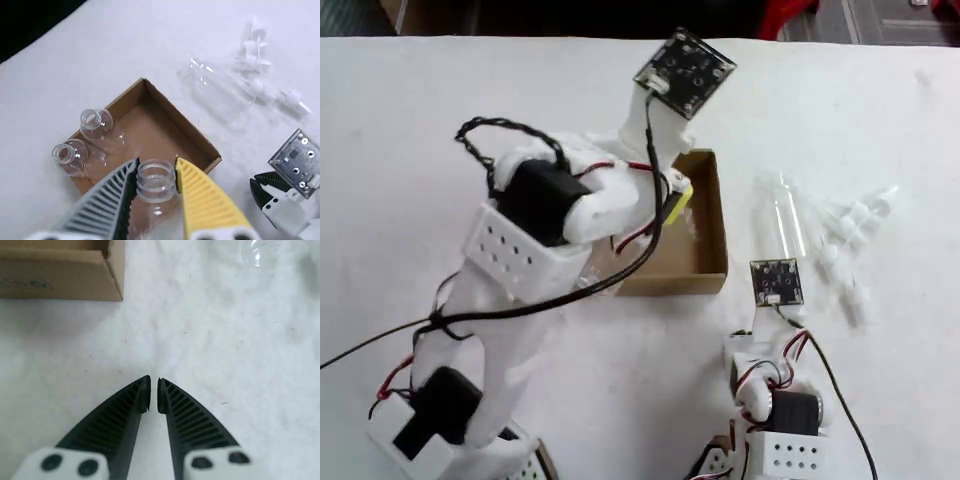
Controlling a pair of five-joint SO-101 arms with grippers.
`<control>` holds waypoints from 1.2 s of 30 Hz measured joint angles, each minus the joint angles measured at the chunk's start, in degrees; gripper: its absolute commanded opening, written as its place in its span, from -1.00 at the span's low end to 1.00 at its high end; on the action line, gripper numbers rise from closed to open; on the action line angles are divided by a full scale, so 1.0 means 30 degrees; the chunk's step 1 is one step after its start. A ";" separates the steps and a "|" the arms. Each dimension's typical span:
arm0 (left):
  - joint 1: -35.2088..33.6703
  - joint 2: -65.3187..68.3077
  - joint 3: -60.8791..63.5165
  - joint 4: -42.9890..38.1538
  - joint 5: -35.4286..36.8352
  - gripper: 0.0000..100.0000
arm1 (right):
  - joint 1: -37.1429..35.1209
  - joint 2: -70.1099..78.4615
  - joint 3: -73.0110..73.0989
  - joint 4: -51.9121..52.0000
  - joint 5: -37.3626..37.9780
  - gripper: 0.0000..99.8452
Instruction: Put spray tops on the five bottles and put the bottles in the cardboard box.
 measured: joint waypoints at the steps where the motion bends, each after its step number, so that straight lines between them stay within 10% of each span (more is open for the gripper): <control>1: 0.0000 -0.0264 0.0000 -0.0059 0.0147 -0.96 | 0.0000 0.0000 0.0000 0.0000 0.0000 -0.97; 36: -0.0645 -0.9758 0.2989 -0.0205 0.1319 -0.95 | 0.0000 0.0000 0.0000 0.0000 0.0000 -0.97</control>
